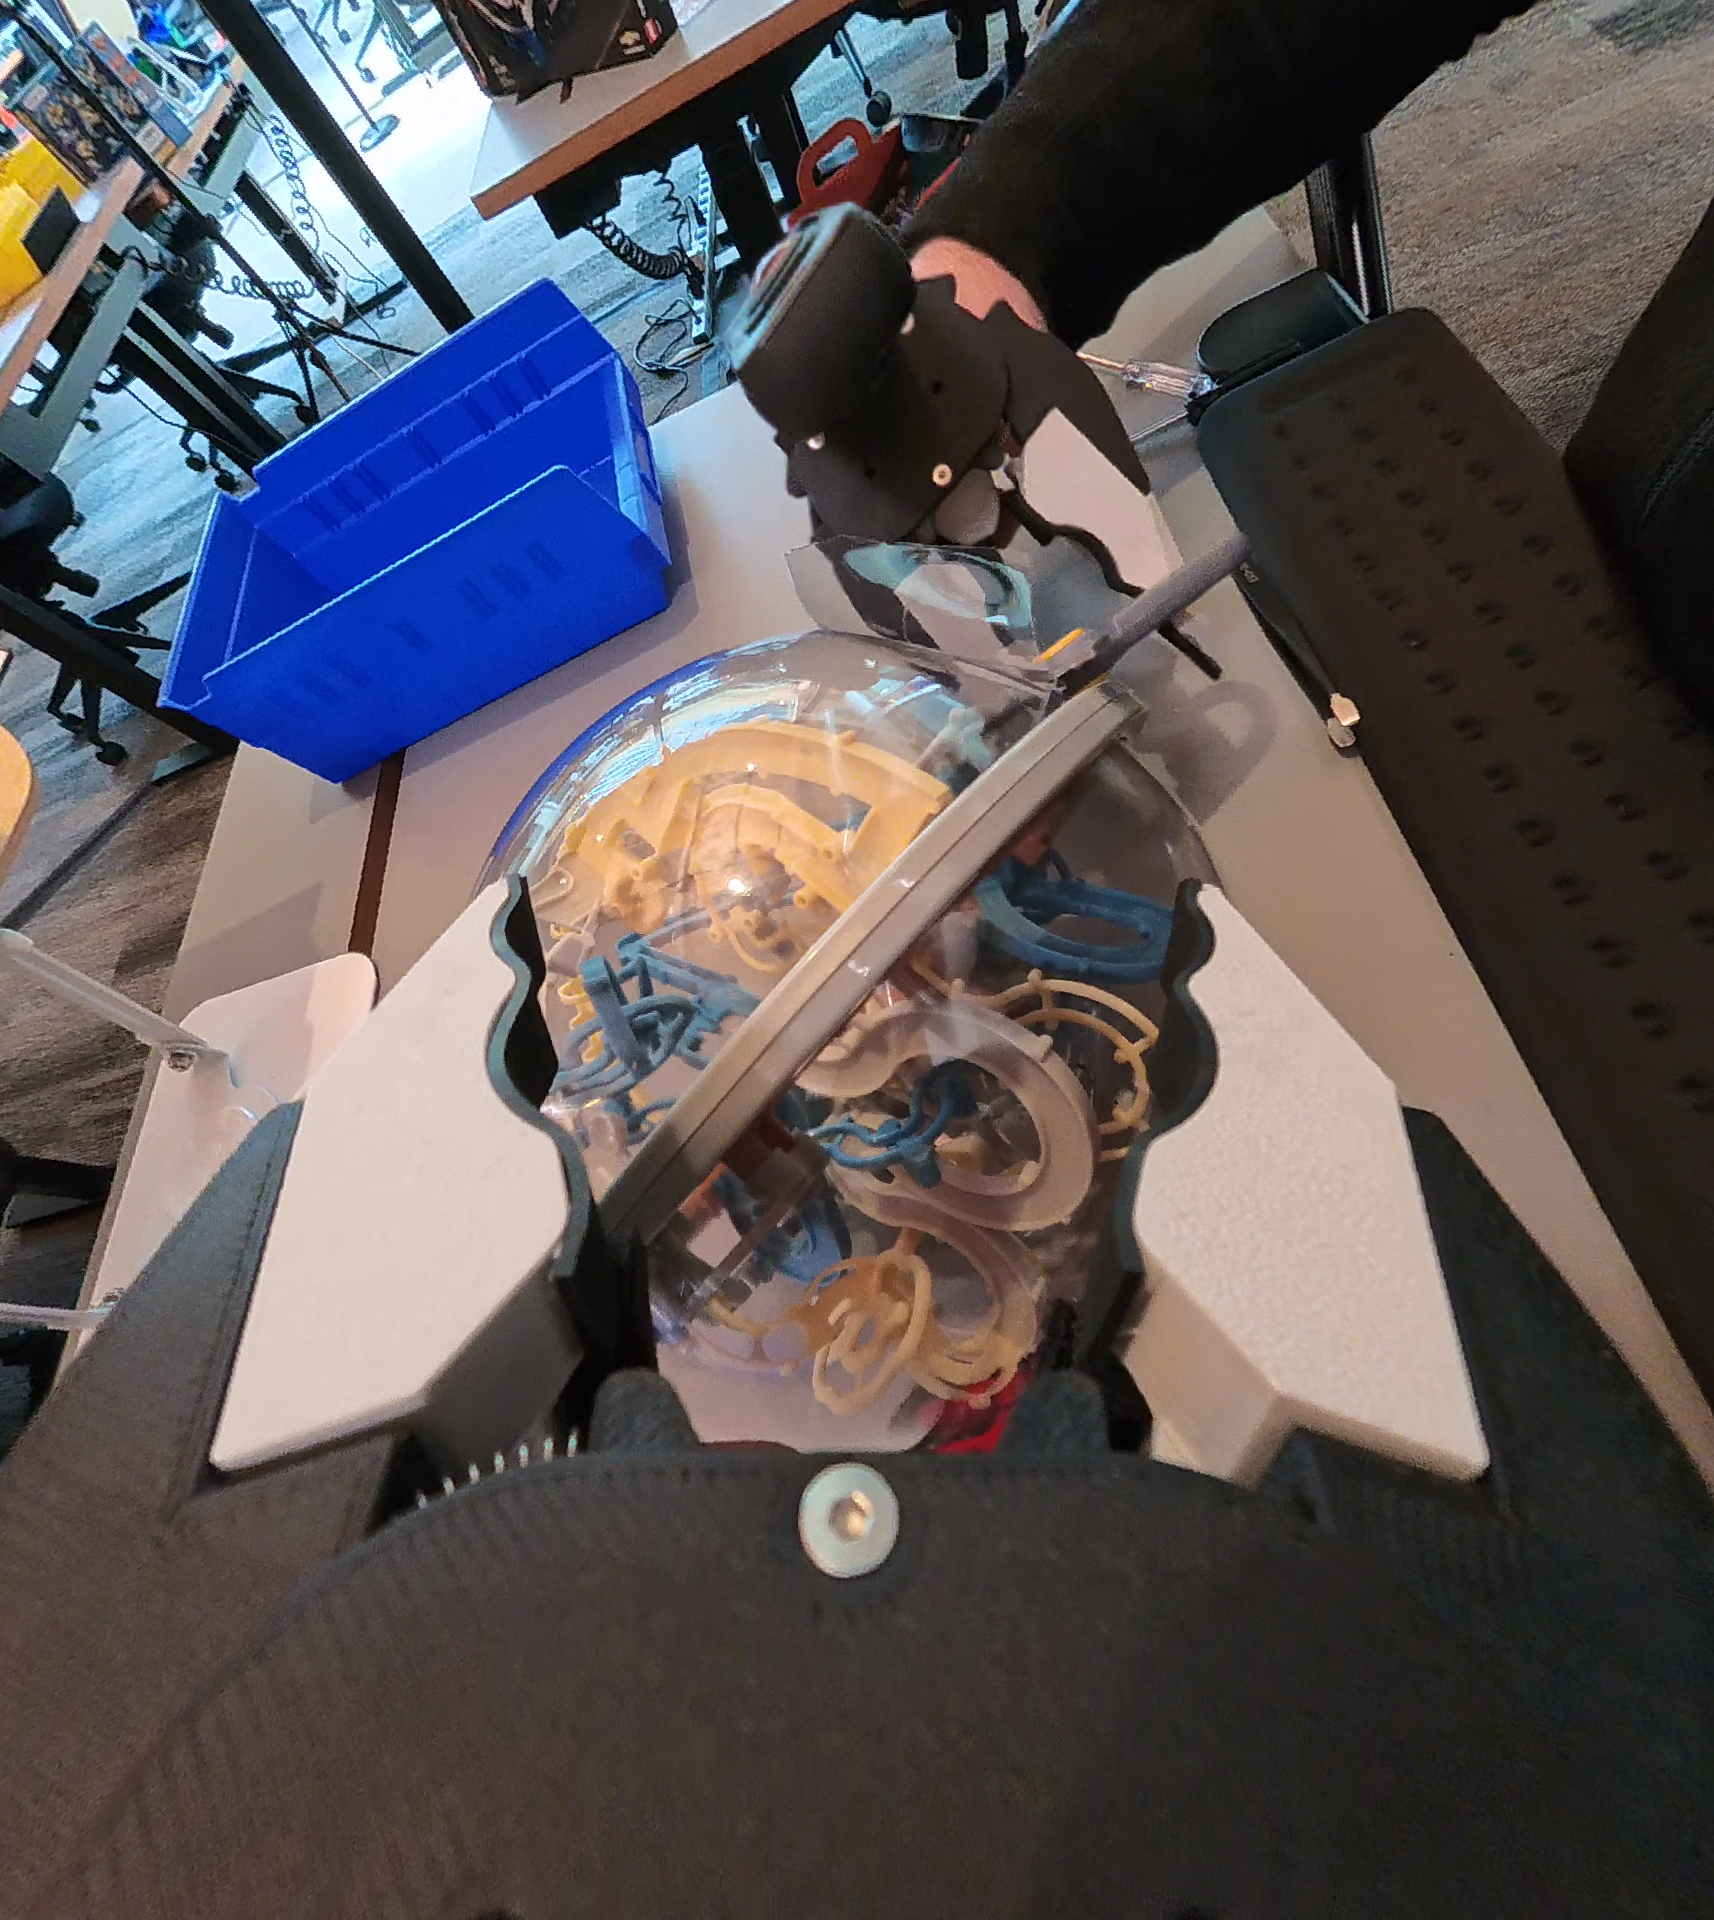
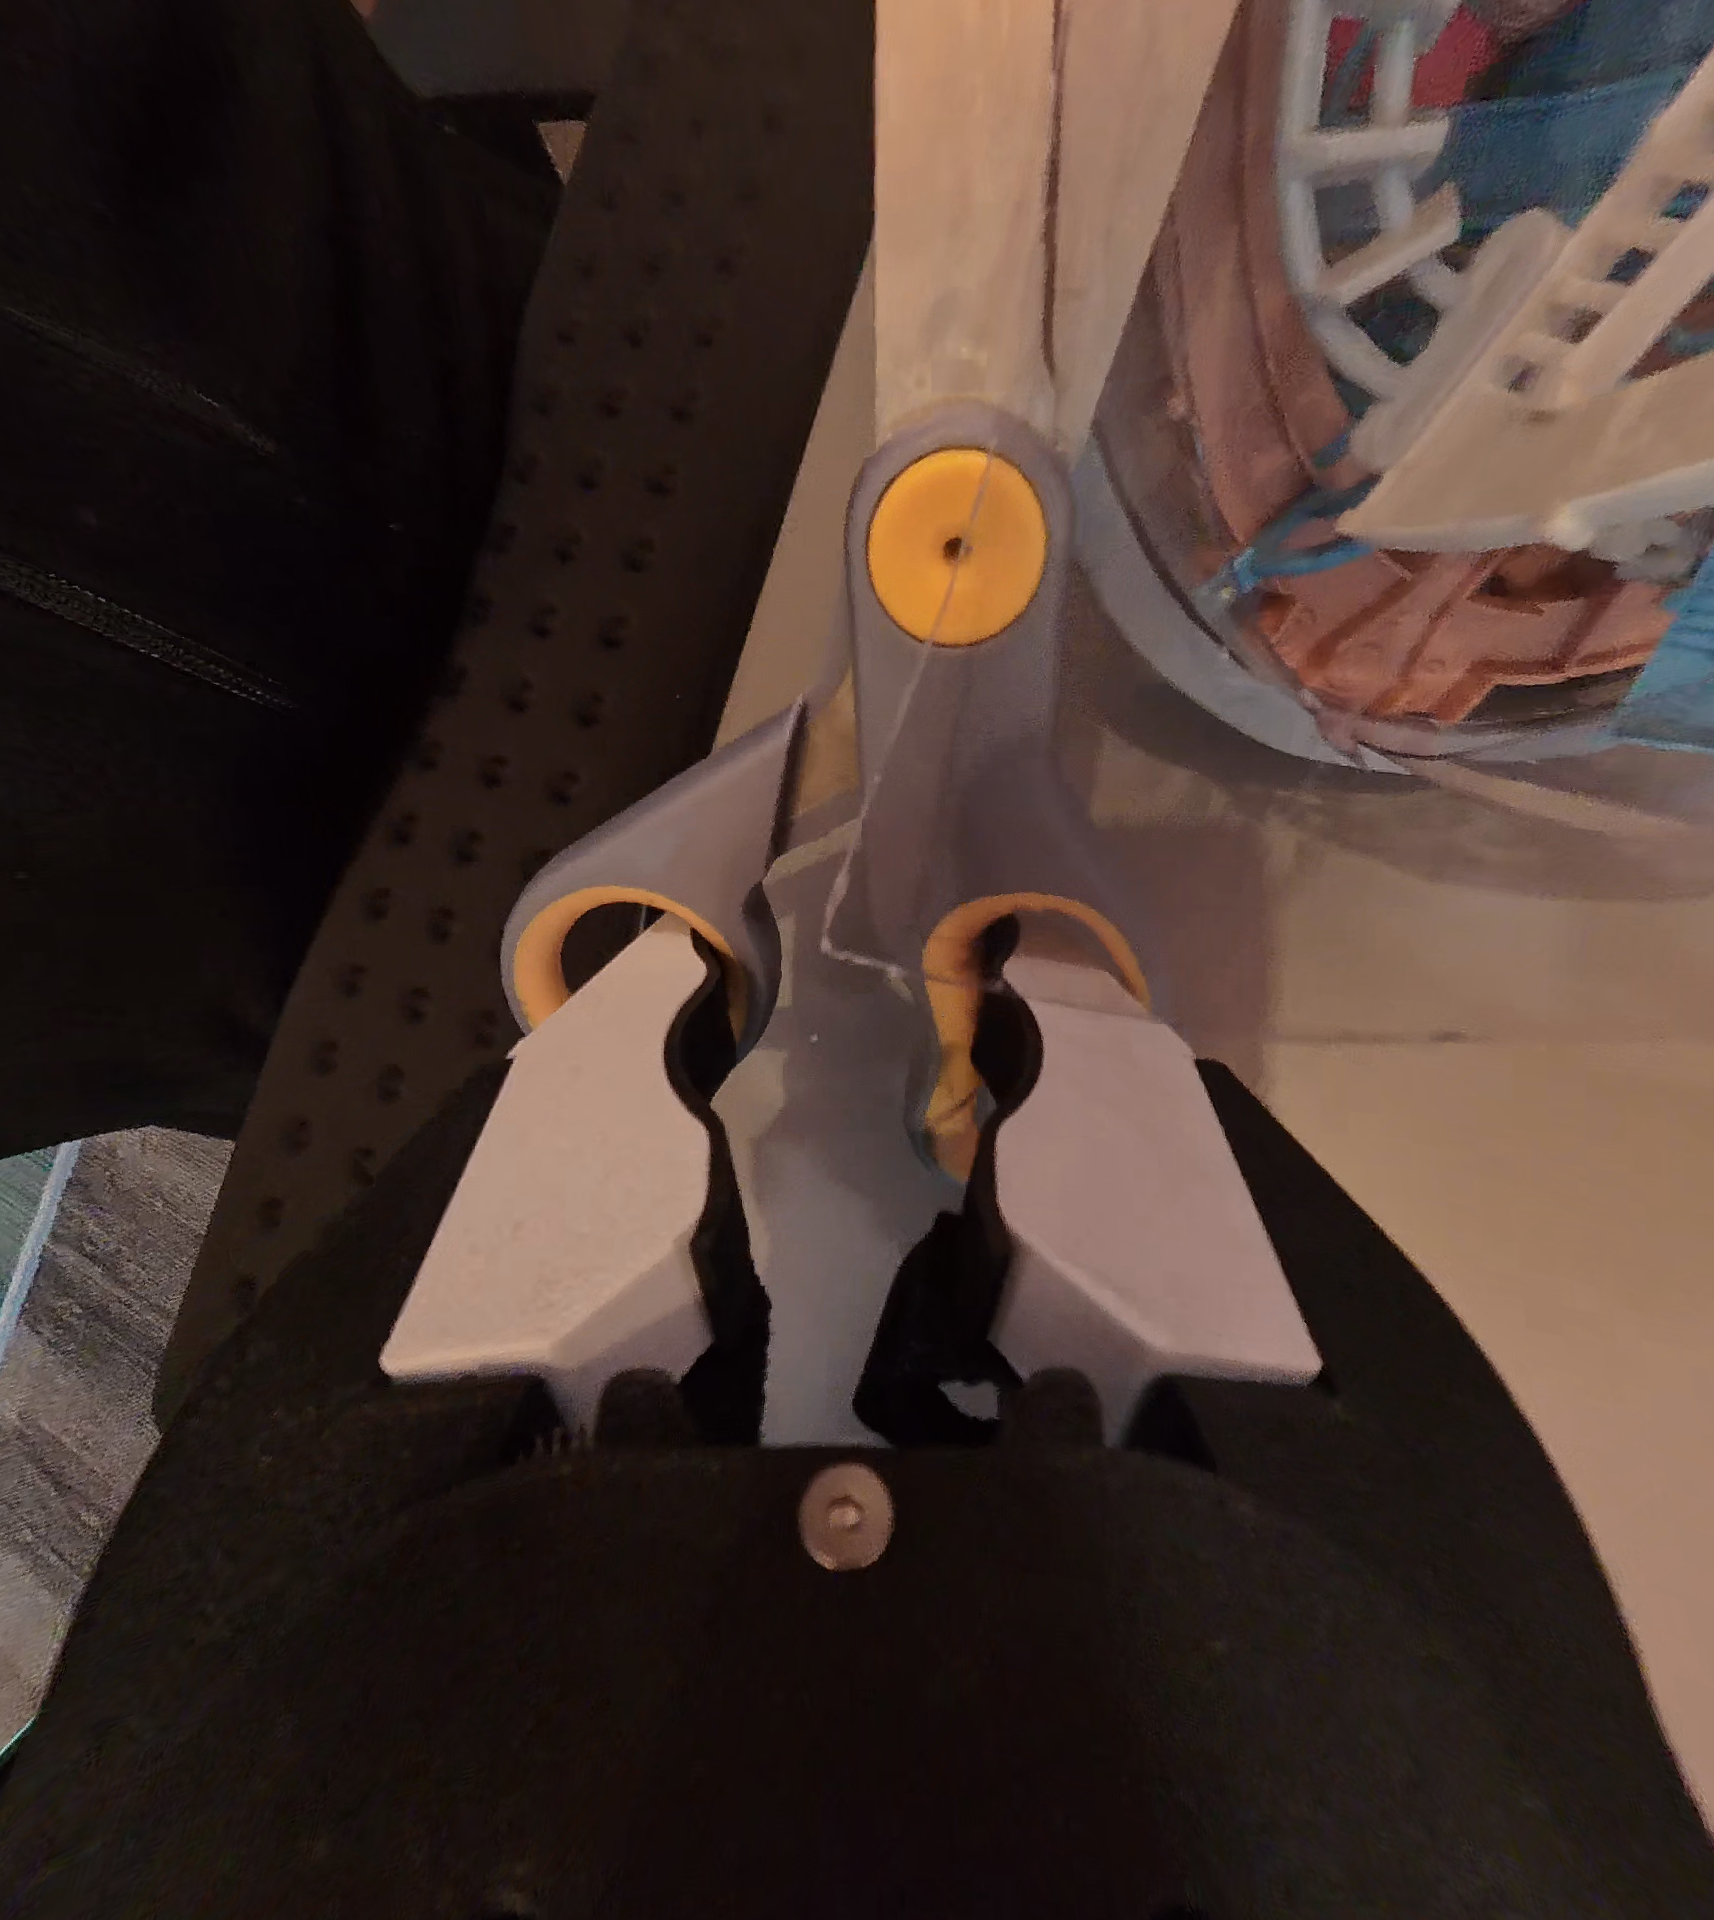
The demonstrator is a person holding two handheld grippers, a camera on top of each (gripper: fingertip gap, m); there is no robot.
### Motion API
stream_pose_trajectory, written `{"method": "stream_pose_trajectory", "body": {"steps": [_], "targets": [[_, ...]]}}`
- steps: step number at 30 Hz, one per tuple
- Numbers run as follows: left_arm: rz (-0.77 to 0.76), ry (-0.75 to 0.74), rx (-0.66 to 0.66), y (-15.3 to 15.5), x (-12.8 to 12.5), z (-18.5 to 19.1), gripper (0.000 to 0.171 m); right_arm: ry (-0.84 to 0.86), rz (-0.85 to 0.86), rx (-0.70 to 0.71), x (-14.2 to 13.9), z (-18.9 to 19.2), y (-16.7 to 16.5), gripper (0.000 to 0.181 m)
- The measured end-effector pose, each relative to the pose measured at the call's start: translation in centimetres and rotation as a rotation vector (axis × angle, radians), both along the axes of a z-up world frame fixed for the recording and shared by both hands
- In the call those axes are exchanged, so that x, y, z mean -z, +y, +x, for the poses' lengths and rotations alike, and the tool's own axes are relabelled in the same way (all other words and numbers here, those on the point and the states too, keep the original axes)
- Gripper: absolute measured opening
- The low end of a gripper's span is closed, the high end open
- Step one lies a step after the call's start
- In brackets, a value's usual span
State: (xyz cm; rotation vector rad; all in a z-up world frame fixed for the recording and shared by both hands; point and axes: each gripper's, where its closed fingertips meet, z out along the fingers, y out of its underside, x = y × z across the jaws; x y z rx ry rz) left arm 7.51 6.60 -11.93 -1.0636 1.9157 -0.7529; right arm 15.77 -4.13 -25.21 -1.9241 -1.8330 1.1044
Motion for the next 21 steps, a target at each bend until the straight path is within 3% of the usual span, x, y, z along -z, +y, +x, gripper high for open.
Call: {"method": "stream_pose_trajectory", "body": {"steps": [3, 6, 7, 9, 12, 14, 16, 19, 21], "targets": [[-0.005, 0.009, -0.032, 0.3, -0.2, 0.1, 0.115, 0.05, -0.058, 0.04, -0.1, -0.6, -0.6, 0.04], [0.048, -0.03, -0.261, 2.6, -1.9, -1.3, 0.118, 0.107, -0.106, 0.14, -1.3, -1.3, 0.0, 0.041], [0.054, -0.078, -0.329, 2.4, -3.0, -2.1, 0.118, 0.106, -0.112, 0.16, -1.5, -1.5, 0.2, 0.04], [-0.02, -0.14, -0.363, -0.8, -3.8, -3.1, 0.112, 0.103, -0.115, 0.177, -1.6, -2.2, 0.3, 0.04], [-0.254, -0.154, -0.344, -7.2, -1.4, -2.1, 0.088, 0.144, -0.15, 0.205, -2.3, -4.0, 0.8, 0.04], [-0.431, -0.165, -0.37, -9.7, 1.0, -0.5, 0.099, 0.184, -0.163, 0.252, -3.3, -5.6, 1.9, 0.04], [-0.53, -0.187, -0.488, -9.1, 3.5, 0.6, 0.119, 0.226, -0.173, 0.295, -4.3, -7.2, 2.9, 0.041], [-0.735, -0.223, -0.598, -7.8, 5.7, 1.7, 0.132, 0.245, -0.179, 0.322, -4.4, -9.4, 3.7, 0.04], [-0.856, -0.235, -0.527, -8.4, 6.0, 3.0, 0.122, 0.271, -0.2, 0.331, -4.6, -10.3, 3.9, 0.04]]}}
